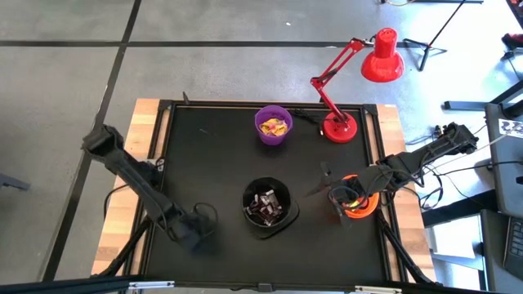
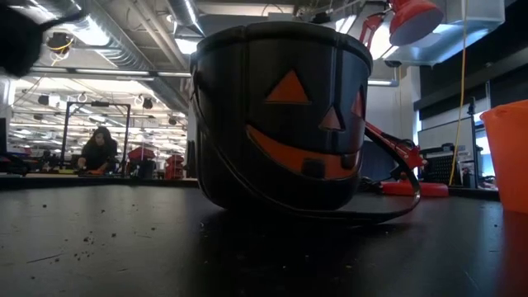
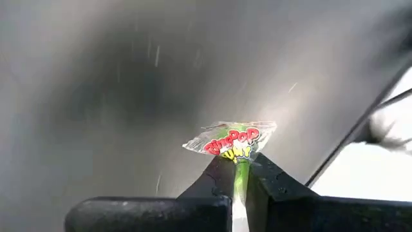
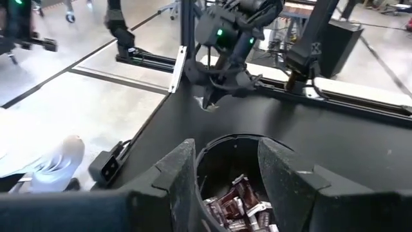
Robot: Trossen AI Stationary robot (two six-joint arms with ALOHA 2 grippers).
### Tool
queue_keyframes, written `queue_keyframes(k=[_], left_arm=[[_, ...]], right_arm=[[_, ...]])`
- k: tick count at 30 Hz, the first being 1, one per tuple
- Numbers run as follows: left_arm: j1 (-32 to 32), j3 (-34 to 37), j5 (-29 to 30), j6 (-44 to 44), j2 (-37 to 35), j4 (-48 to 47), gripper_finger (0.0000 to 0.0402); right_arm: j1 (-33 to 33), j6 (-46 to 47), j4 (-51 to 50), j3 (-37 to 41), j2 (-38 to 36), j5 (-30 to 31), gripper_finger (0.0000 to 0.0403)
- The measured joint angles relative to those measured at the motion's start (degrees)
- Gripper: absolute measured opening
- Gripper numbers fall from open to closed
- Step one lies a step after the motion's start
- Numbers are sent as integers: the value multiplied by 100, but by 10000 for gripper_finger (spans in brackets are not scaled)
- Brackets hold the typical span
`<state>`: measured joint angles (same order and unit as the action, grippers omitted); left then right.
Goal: Sort candy
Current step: Put the green gummy into the orange bucket
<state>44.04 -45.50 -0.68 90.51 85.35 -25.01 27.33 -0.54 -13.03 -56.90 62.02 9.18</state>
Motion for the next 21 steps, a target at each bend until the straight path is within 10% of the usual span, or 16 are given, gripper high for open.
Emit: queue_keyframes(k=[11,21], left_arm=[[-859,0,2357,-2669,-1705,673,0],[-1610,-11,2441,-5998,-2146,3550,0]], right_arm=[[-2,21,313,0,0,119,166],[-412,253,1685,-7,559,9,166]])
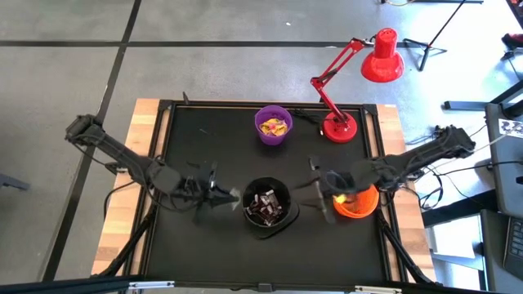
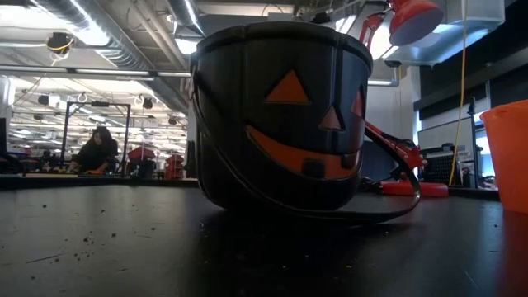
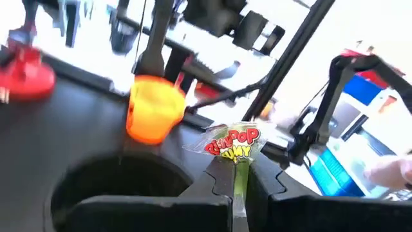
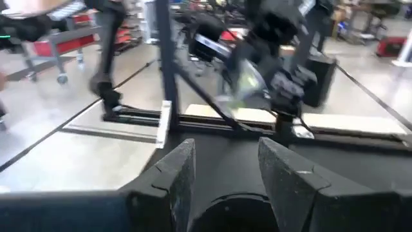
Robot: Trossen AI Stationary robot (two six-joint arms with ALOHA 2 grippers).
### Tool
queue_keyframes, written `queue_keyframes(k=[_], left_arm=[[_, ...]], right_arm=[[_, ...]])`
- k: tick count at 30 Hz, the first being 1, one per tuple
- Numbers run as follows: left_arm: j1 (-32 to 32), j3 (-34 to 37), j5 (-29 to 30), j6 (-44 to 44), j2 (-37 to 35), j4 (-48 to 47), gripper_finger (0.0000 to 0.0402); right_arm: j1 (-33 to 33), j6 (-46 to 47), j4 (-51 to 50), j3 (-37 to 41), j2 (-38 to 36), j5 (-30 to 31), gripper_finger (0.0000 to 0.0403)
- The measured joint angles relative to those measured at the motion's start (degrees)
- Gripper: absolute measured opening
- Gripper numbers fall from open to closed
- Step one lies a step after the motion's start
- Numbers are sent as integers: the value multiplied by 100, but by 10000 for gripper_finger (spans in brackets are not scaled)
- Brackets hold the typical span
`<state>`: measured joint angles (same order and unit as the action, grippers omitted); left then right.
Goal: Sort candy
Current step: Put the green gummy into the orange bucket
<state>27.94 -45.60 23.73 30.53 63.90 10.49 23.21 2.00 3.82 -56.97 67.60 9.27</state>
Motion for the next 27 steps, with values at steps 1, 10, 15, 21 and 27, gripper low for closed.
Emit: queue_keyframes(k=[1,10,15,21,27], left_arm=[[-67,0,-51,-200,0,150,0],[-529,0,10,-1163,7,897,0],[-673,-2,7,-1605,7,1237,0],[-821,-2,4,-1748,28,1266,0],[-936,-2,2,-1762,28,1286,0]], right_arm=[[-93,74,74,0,105,-6,166],[-803,420,1203,0,868,-844,176],[-986,448,1675,0,1082,-891,213],[-1191,850,2092,0,1309,-891,272],[-1328,1007,2428,-3,1586,-889,299]])
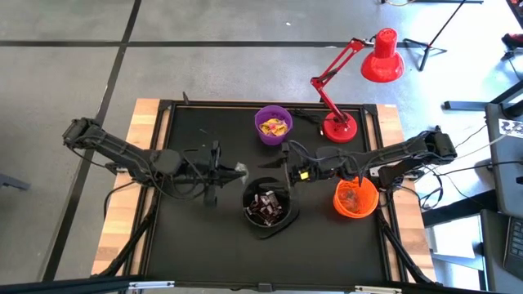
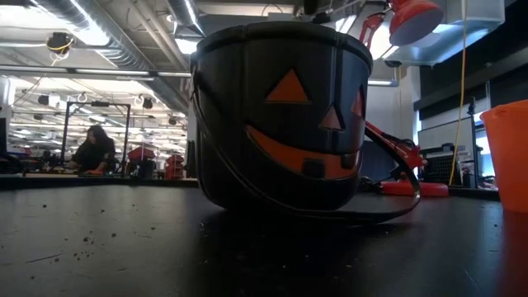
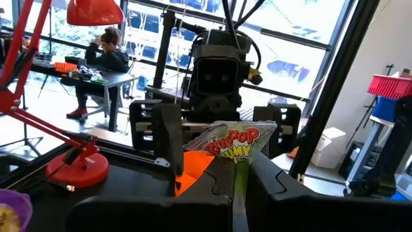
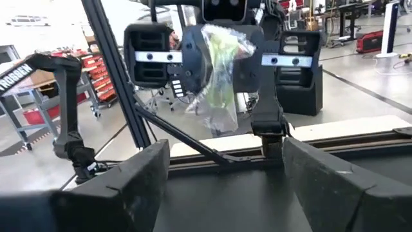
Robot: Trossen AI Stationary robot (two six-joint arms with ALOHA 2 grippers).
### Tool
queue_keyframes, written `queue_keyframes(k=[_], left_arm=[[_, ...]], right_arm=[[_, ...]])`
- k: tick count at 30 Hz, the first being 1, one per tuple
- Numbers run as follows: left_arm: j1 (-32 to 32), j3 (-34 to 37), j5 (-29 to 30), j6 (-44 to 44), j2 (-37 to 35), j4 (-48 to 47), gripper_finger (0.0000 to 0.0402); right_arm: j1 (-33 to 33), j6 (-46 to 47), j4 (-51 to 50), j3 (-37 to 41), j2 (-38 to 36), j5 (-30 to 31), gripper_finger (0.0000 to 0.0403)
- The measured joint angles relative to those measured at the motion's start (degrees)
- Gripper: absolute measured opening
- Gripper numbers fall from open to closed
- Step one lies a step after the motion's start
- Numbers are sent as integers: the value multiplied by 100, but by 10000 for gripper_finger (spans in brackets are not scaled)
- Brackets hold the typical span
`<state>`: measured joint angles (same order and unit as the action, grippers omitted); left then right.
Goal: Sort candy
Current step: Put the green gummy into the orange bucket
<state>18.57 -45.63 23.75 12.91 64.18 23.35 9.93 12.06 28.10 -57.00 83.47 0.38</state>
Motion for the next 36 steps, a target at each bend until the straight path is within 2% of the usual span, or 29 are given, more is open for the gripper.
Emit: queue_keyframes(k=[10,20,31,36], left_arm=[[-110,-2,-52,-2,400,365,0],[-105,-2,-168,-2,566,791,0],[-105,-2,-337,0,683,971,0],[-105,-2,-337,12,781,991,0]], right_arm=[[7,-27,48,-491,495,2,299],[9,-29,-171,-528,574,65,288],[11,-52,-135,-528,574,-148,155],[17,-165,-175,-528,574,-410,67]])
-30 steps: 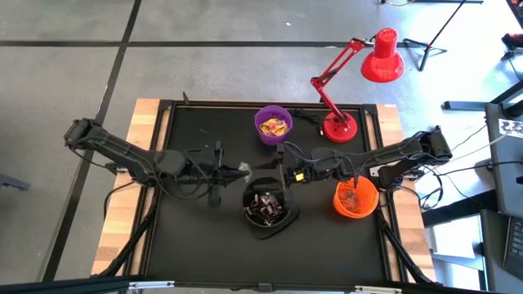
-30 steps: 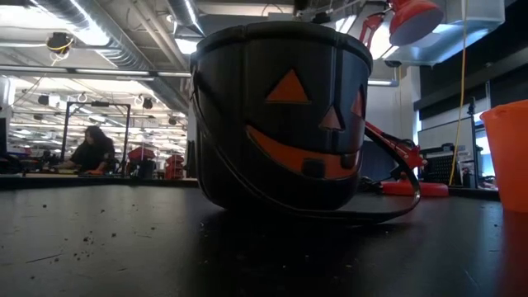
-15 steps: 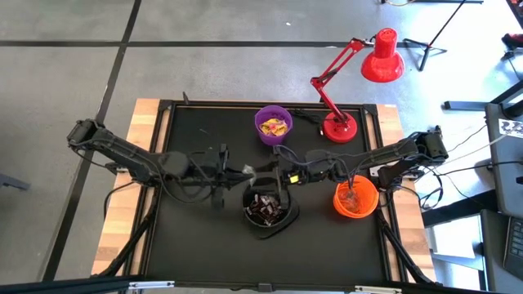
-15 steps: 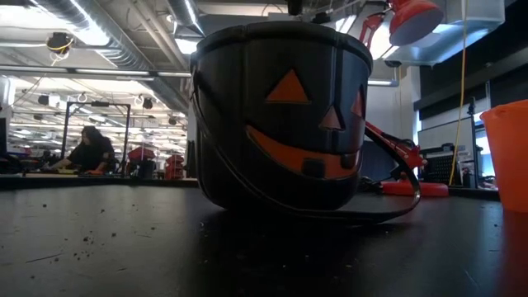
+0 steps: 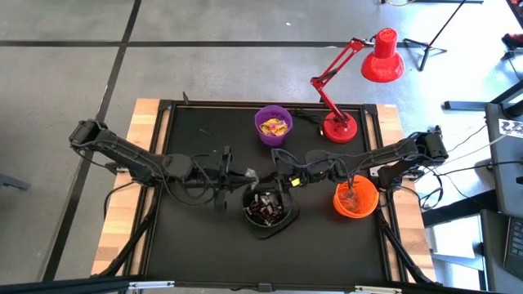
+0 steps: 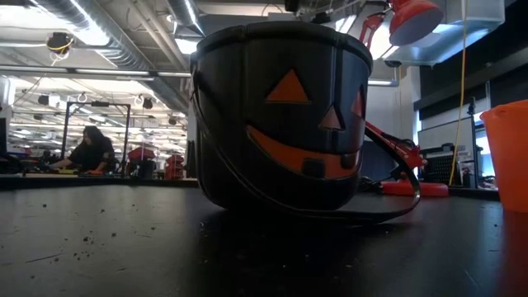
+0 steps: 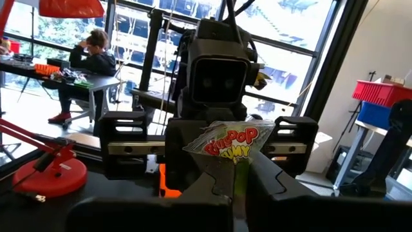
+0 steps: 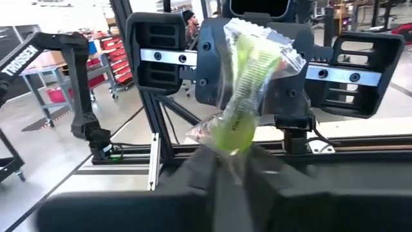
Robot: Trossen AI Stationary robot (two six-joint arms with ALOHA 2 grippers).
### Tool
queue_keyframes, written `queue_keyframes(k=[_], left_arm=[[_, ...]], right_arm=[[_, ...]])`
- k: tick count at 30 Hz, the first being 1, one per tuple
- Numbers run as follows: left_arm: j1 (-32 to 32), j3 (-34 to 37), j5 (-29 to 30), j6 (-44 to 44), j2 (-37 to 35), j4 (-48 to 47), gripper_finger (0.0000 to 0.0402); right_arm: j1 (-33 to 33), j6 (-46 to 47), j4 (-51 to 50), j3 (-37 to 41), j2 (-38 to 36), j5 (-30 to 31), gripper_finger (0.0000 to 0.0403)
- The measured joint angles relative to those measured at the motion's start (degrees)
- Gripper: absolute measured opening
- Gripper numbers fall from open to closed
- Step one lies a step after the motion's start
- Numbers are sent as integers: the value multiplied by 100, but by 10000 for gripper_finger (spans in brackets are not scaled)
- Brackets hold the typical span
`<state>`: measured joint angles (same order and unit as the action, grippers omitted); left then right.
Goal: Sort candy
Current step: Put the green gummy into the orange bucket
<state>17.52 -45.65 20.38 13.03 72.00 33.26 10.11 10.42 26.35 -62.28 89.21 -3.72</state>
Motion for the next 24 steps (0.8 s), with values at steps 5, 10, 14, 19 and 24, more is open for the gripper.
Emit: queue_keyframes(k=[5,10,14,19,24], left_arm=[[7,0,-11,27,5,22,0],[42,0,-62,29,5,89,19],[150,0,-25,-4,5,132,65],[257,0,10,-143,-72,265,125],[331,-7,68,-248,-319,303,157]], right_arm=[[-2,-21,-64,0,0,-171,11],[0,-9,-91,-7,-17,-193,12],[0,33,-342,-7,-179,-298,5],[0,31,-1006,-7,-537,-297,2],[4,-40,-1954,-7,-1116,-95,1]])
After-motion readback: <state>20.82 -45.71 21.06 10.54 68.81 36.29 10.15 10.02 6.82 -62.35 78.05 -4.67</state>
